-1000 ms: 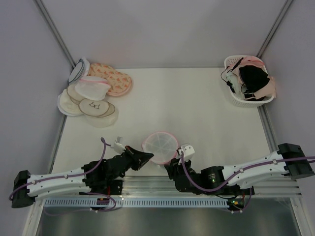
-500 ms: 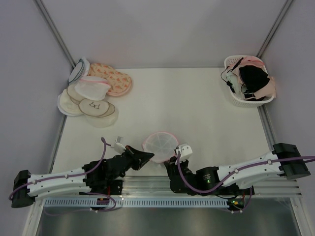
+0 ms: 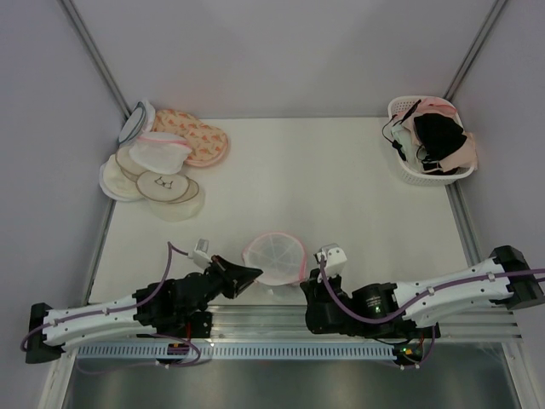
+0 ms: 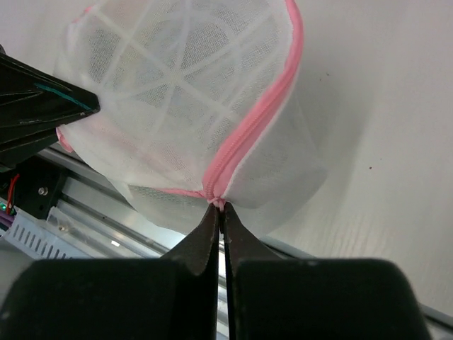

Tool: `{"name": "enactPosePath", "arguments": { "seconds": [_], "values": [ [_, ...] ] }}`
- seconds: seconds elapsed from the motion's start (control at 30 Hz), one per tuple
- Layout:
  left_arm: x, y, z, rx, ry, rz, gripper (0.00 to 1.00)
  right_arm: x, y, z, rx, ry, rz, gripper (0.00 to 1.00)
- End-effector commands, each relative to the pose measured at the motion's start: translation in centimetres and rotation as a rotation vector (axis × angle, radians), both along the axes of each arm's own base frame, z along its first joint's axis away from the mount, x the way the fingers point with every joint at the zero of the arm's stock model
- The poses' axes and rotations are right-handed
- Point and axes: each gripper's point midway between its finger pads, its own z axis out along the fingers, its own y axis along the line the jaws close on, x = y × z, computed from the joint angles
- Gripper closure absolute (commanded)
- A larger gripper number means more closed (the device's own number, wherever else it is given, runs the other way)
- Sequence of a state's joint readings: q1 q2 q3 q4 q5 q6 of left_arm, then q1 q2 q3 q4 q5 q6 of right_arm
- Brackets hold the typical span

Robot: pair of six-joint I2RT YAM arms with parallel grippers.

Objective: Unzip the laundry bag and remove the bra

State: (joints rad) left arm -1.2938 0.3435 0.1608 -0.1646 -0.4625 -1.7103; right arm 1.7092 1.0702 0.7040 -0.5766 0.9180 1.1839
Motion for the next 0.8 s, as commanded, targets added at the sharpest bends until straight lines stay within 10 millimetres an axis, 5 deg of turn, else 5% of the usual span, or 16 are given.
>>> {"name": "enactPosePath", "arguments": {
  "seconds": [0.0,0.33,0.5,0.57,0.63,0.77],
  "values": [
    [0.4,2.0,-2.1,0.130,-0.038,0.030,0.98,0.3,-4.2,-0.4,-0.153,0.004,-0.026,1.00],
    [1.9,4.6,-1.6,0.334,-0.208,0.067,0.98,1.0,-7.6,0.6,-0.284,-0.024,-0.051,1.00],
    [2.3,3.7,0.1,0.348,-0.232,0.065,0.98,0.1,-5.0,0.6,-0.219,-0.016,0.058,0.99],
    [2.3,3.3,0.9,0.335,-0.234,0.061,0.98,-0.4,-2.8,0.7,-0.137,-0.030,0.127,0.69],
    [2.0,2.8,1.0,0.331,-0.231,0.040,0.98,-1.5,-0.1,1.3,-0.027,-0.017,0.203,0.56],
    [1.6,2.3,1.4,0.295,-0.225,0.012,0.98,-1.5,1.5,0.5,-0.020,-0.054,0.226,0.52]
  ]
}}
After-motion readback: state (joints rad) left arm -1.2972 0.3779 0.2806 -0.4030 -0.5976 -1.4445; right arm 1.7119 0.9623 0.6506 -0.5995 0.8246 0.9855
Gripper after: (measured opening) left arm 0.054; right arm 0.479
